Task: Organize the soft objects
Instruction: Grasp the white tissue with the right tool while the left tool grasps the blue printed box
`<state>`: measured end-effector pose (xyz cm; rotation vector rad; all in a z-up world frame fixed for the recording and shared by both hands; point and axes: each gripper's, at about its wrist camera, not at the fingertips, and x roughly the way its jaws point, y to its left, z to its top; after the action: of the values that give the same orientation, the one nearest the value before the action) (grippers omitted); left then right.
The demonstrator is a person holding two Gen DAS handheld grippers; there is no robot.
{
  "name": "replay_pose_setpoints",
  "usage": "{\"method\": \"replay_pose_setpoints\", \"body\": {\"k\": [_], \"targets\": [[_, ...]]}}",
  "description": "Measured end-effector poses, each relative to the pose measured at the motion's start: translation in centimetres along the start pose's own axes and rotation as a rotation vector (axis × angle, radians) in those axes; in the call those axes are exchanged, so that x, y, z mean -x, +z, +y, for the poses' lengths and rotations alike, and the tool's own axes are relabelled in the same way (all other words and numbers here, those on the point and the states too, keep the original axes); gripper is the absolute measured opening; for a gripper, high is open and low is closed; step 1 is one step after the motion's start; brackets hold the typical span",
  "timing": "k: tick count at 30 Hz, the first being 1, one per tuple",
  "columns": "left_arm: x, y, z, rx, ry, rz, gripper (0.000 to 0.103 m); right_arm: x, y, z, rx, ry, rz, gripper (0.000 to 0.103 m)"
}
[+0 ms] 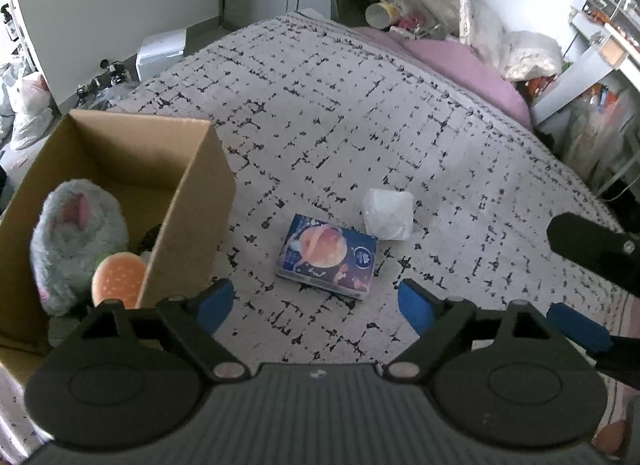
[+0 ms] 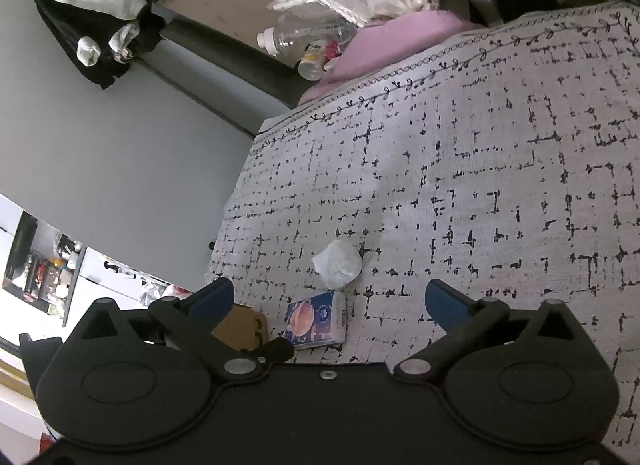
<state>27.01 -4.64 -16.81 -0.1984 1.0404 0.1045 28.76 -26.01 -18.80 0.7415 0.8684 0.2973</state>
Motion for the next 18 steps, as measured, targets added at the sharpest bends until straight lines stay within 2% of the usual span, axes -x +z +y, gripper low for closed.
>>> {"method": "replay_pose_setpoints", "body": {"k": [18], "targets": [[-4.5, 0.2, -1.1, 0.003, 0.066, 0.034, 0.088, -3.0, 1.1, -2.5, -0.085, 0.005, 0.055, 0.103]]}}
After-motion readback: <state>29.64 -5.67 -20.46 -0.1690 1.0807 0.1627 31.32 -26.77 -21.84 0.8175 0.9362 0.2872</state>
